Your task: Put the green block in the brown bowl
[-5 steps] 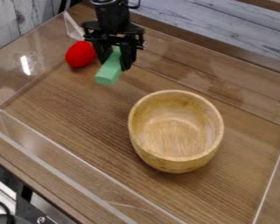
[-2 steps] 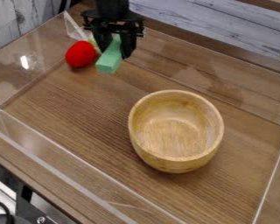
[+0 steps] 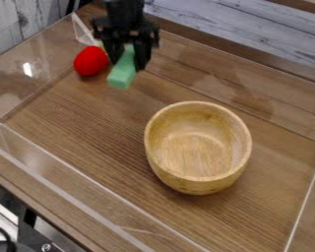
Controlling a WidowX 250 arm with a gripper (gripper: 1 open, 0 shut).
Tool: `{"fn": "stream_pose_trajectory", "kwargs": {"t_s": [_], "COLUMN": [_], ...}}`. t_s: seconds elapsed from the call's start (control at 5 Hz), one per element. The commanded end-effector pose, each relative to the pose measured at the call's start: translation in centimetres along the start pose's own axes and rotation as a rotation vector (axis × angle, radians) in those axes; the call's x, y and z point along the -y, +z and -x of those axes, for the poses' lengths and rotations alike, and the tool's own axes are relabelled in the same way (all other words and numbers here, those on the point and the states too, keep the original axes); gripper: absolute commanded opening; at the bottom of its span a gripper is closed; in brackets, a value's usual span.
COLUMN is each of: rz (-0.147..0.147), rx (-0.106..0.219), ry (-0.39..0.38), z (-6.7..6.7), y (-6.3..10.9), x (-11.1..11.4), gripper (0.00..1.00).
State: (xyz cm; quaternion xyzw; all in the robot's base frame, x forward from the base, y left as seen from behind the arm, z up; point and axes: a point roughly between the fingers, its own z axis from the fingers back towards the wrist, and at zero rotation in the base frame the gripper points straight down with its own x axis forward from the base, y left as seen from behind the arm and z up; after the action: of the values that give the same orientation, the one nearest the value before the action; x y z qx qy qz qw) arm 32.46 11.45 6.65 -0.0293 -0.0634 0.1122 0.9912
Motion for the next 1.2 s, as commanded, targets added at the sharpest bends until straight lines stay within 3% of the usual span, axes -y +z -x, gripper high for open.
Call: {"fn": "stream_pose_trajectory", "kwargs": {"t_s": [0.0,0.4,0.8,1.0], "rz": [-0.001,0.007,0.022,0.019], "rx": [0.064,0.078,0.084,0.090], "ry": [-0.074,-0.050,-0.100,-0.077], "z": [0.0,0.1,0.2,0.0], "y": [0.1,1.6,1.5,2.4], "x": [1.1,0.8,0.8,0.6], "gripper": [0.00,0.00,0.00,0.00]}}
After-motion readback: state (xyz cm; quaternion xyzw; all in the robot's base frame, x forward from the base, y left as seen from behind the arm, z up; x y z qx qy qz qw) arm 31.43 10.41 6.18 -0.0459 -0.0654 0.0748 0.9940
